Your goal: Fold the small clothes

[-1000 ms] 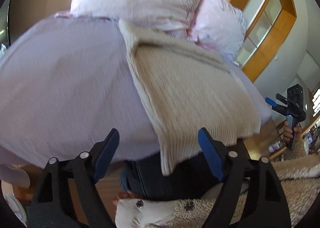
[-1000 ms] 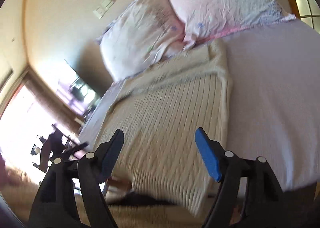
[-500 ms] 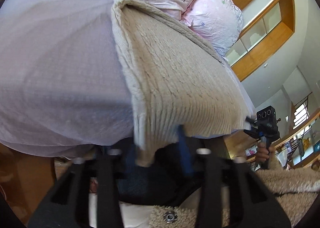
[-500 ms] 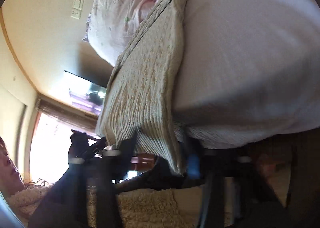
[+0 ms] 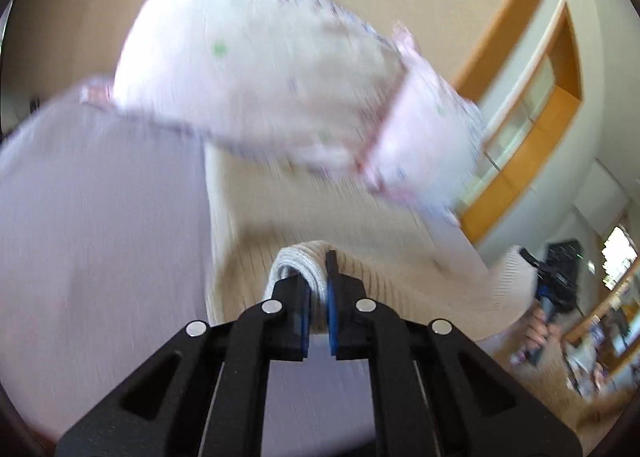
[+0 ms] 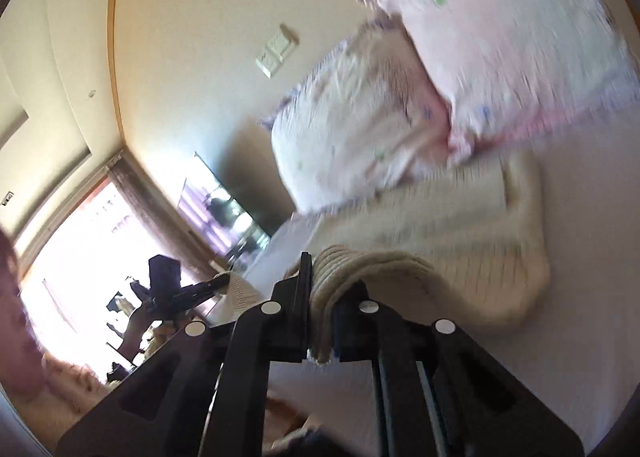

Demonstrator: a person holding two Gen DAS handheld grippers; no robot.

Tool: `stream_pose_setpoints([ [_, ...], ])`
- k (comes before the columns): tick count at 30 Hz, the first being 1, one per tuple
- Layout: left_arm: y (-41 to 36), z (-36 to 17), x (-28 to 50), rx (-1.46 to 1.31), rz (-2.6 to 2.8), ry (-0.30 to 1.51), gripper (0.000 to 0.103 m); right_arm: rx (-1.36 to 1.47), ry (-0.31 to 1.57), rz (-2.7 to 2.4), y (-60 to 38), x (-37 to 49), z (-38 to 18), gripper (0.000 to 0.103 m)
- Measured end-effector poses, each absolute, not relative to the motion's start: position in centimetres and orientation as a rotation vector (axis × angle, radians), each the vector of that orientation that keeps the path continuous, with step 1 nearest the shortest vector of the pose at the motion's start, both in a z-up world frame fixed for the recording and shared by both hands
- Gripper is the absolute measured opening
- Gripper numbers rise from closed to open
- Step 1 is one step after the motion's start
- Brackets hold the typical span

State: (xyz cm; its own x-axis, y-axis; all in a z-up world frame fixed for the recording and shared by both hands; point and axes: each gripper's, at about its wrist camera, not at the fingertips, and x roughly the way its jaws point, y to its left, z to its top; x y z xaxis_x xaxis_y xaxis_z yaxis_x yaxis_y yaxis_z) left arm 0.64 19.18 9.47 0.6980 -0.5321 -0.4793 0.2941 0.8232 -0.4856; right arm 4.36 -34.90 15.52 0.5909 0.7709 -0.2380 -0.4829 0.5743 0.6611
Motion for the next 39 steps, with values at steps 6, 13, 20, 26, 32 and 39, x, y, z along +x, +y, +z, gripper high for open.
stream_pose_setpoints([
  [6,16.8,9.9,15.1,-0.376,-0.273,0.691,0.006,0.644,0.6,0.526,-35.2,18.5,12.9,0.008],
  [13,14.9,3.9,22.7,-0.369,-0.188,0.908,0.02,0.765,0.872,0.162,-36.4,23.4,3.5,0.029],
  [20,19.2,6.6,18.3,-0.421,-0.192,0.803,0.087,0.739,0.592,0.102,-39.0,18.9,5.8,0.102],
  [26,22.7,3.0,17.9,-0.553,-0.201,0.964,0.054,0.773,0.641,0.194,-38.7,19.1,4.4,0.102],
  [32,20.6,0.8,18.7,-0.578,-0.271,1.014,0.042,0.76,0.646,0.25,-38.1,19.1,5.3,0.102],
  [39,18.8,-0.1,20.1,-0.697,-0.279,1.011,0.015,0.779,0.678,0.322,-38.4,19.6,5.6,0.102],
])
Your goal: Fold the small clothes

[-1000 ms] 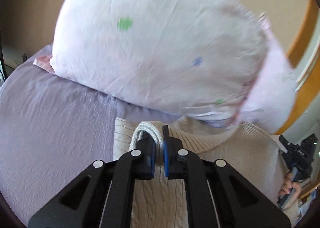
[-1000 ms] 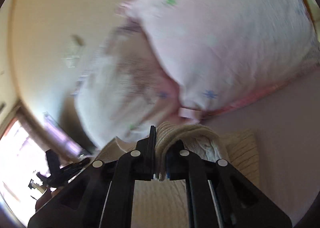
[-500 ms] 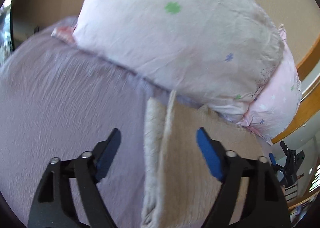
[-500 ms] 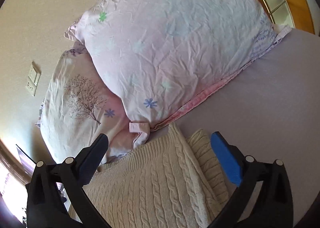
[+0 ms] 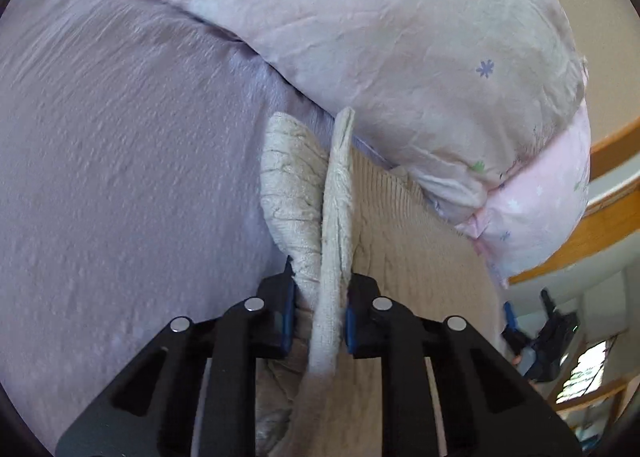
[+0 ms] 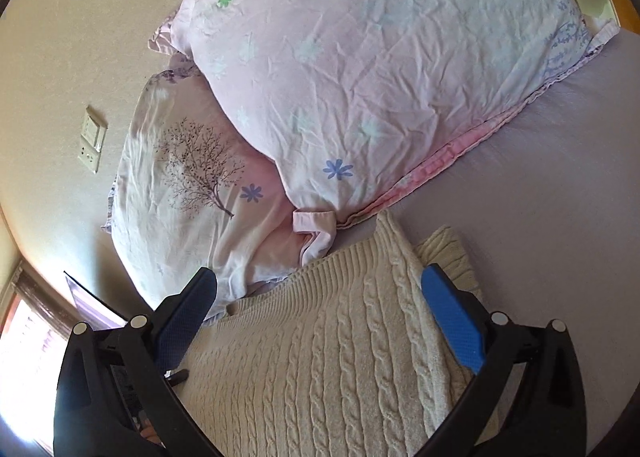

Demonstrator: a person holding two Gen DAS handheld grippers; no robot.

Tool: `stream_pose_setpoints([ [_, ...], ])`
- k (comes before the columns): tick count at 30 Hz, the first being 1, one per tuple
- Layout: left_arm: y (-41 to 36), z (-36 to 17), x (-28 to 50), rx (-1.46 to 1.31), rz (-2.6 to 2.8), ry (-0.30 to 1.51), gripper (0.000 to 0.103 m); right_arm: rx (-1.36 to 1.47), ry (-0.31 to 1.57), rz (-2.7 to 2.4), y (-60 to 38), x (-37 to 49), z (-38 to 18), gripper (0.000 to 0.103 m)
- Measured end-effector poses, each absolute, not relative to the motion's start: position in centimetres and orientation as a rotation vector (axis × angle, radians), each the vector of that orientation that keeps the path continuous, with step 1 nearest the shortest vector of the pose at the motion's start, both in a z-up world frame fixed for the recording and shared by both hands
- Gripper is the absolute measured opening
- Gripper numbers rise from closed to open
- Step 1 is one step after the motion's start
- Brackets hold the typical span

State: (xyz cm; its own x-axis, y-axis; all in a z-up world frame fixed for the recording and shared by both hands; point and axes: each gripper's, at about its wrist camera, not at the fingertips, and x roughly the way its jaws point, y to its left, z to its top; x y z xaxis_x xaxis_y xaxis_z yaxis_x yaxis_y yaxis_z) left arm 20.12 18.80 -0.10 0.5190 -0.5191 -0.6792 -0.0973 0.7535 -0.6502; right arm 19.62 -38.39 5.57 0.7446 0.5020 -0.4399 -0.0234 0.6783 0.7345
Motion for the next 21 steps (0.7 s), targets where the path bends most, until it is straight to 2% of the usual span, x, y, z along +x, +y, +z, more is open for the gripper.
stream_pose_setpoints([
  [4,15.0,4.2,20.2,-0.641,-0.347,0.936,0.013,0.762,0.67,0.307,-39.7,19.4,6.2,0.102],
  [8,5.7,9.5,21.4,-0.559,-0.53,0.875,0.013,0.798,0.632,0.265,-42.1,18.6,7.0,0.102],
  [10,-1.2,10.0,22.4,-0.561,-0.675,0.886,0.013,0.807,0.6,0.231,-43.4,18.0,7.3,0.102],
  [13,-11.3,7.7,24.2,-0.593,-0.848,0.975,0.016,0.777,0.591,0.173,-44.9,17.9,7.3,0.102],
  [16,-16.4,4.4,25.4,-0.708,-0.953,1.118,0.024,0.815,0.648,0.187,-46.2,18.4,6.3,0.102],
  [18,-15.7,4.0,25.3,-0.741,-0.968,1.116,0.038,0.868,0.697,0.229,-46.8,18.8,5.5,0.102],
  [19,-14.4,4.6,25.1,-0.7,-0.929,1.082,0.054,0.887,0.717,0.254,-46.9,19.0,5.3,0.102],
  [20,-12.9,5.3,24.7,-0.645,-0.877,1.043,0.064,0.897,0.737,0.277,-46.8,19.2,5.1,0.102],
  [21,-11.1,6.3,24.2,-0.557,-0.802,0.991,0.066,0.898,0.769,0.304,-46.4,19.5,4.8,0.102],
])
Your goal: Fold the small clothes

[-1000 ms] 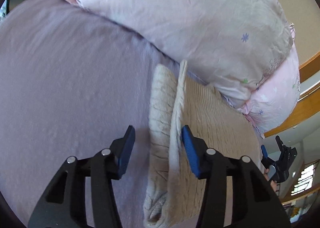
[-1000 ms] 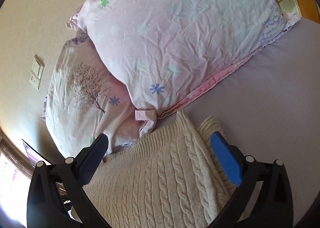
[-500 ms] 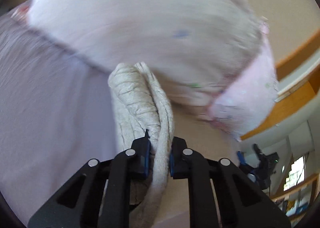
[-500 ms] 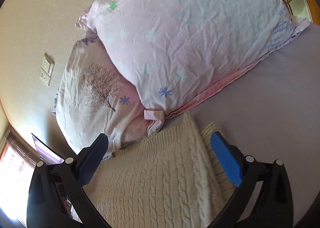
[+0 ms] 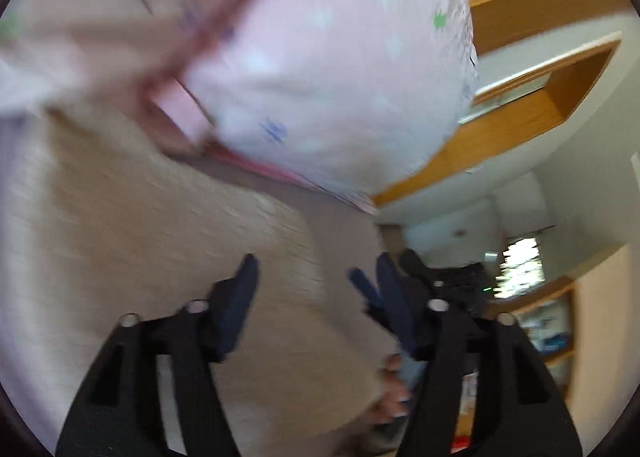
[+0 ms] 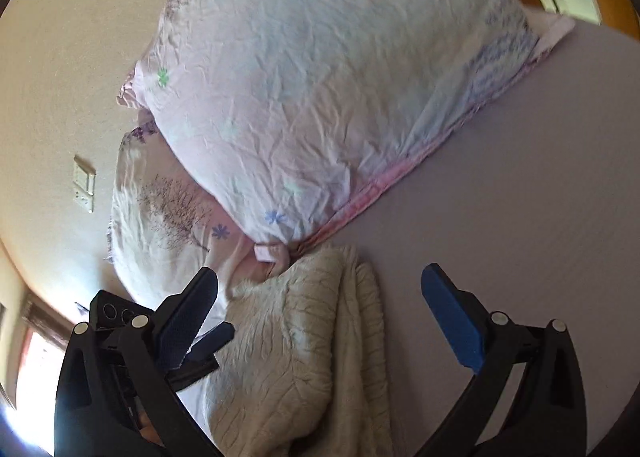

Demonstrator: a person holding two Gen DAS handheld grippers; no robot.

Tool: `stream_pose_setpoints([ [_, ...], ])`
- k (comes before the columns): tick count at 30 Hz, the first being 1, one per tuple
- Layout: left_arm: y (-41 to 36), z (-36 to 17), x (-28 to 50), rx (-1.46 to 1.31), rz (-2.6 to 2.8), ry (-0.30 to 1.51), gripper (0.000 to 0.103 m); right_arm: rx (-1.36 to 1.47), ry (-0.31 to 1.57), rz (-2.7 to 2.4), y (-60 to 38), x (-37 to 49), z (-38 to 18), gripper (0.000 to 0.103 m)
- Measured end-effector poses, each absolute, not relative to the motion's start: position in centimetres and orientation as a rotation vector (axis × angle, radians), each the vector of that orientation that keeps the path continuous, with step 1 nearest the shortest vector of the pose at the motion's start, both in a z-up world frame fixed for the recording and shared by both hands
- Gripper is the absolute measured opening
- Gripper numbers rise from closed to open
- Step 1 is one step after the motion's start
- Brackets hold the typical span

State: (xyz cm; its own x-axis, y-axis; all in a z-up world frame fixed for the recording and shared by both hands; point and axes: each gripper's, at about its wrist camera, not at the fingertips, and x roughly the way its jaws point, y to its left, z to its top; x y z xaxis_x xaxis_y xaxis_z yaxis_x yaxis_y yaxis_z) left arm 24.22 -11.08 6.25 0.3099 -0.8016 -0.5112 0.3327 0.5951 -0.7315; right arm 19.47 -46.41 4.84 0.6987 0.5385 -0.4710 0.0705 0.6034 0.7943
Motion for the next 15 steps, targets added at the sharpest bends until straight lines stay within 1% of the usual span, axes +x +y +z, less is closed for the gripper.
stream_pose_setpoints([
  [2,-8.8,7.2,23.5,-0.416,-0.681,0.941,0.073,0.882,0.824,0.334,-45.5,19.9,4.4,0.102],
  [4,-5.9,7.1,23.0,-0.35,-0.581,0.941,0.076,0.845,0.897,0.351,-44.1,20.5,3.7,0.102],
  [7,-3.6,5.5,22.9,-0.314,-0.515,1.004,0.077,0.81,0.959,0.362,-42.8,20.8,2.9,0.094],
  [8,-3.6,4.8,22.9,-0.298,-0.508,1.025,0.077,0.811,0.967,0.363,-42.7,20.8,2.8,0.088],
  [10,-3.0,3.5,22.2,-0.276,-0.516,1.059,0.077,0.819,0.955,0.354,-42.8,20.7,2.6,0.086],
  [12,-3.2,2.6,22.0,-0.282,-0.544,1.077,0.078,0.809,0.927,0.334,-42.9,20.6,2.7,0.081],
  [13,-3.4,2.3,21.9,-0.284,-0.551,1.079,0.079,0.802,0.919,0.332,-42.8,20.6,2.7,0.076],
  [15,-4.0,1.9,22.2,-0.285,-0.557,1.077,0.081,0.785,0.907,0.344,-42.3,20.8,2.7,0.075],
])
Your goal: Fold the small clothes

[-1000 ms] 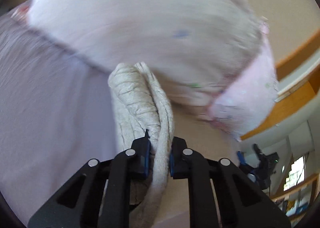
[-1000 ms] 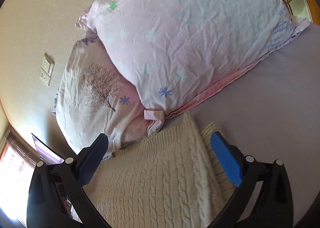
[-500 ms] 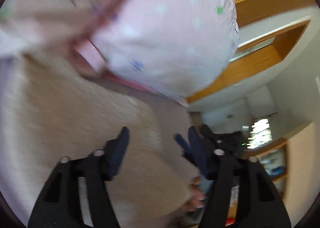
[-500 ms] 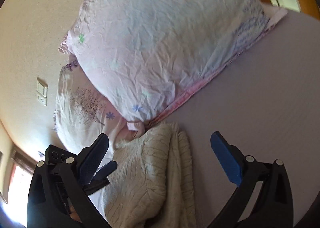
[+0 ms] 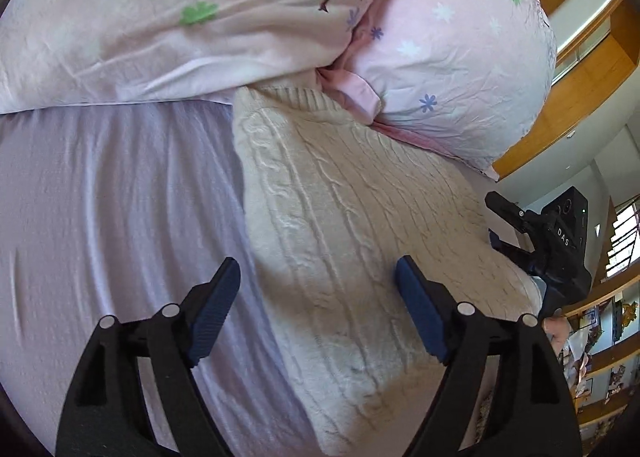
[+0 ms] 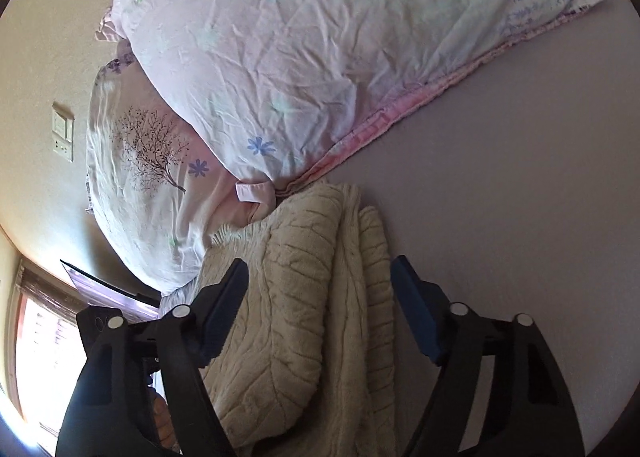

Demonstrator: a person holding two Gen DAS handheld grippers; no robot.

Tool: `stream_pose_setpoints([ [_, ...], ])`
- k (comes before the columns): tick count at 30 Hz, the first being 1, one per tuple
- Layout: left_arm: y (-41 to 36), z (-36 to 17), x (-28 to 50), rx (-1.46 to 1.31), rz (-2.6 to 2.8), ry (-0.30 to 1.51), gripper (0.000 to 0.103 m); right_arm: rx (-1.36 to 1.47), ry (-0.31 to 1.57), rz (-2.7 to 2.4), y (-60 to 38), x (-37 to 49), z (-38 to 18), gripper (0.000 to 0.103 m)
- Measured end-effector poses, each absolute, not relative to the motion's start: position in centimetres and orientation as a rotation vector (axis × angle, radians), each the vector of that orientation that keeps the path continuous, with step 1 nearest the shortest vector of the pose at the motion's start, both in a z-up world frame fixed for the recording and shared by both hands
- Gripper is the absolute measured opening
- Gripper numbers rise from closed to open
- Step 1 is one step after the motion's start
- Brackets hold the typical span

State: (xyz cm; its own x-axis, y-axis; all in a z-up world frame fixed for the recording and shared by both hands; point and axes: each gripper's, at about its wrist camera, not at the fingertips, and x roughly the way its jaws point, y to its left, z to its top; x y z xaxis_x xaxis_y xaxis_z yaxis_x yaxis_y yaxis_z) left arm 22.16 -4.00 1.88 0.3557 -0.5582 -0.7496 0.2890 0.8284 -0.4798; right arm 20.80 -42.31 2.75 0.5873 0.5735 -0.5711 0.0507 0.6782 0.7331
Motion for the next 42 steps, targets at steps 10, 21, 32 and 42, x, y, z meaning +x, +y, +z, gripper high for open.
stream_pose_setpoints([
  [10,-6.6,0.4,22.4,-0.338,-0.562,1.07,0.087,0.781,0.956,0.299,-42.1,21.6,2.0,0.043],
  [21,-7.2,3.7,20.6,-0.122,-0.571,0.944,0.038,0.835,0.938,0.427,-39.6,21.1,2.0,0.029],
  [32,0.5,6.0,16.9,0.165,-0.138,0.748,0.078,0.718,0.852,0.492,-35.1,18.7,6.2,0.047],
  [42,-1.7,6.8,9.1,0.243,-0.332,0.657,0.087,0.77,1.012,0.468,-32.4,19.6,5.6,0.047],
])
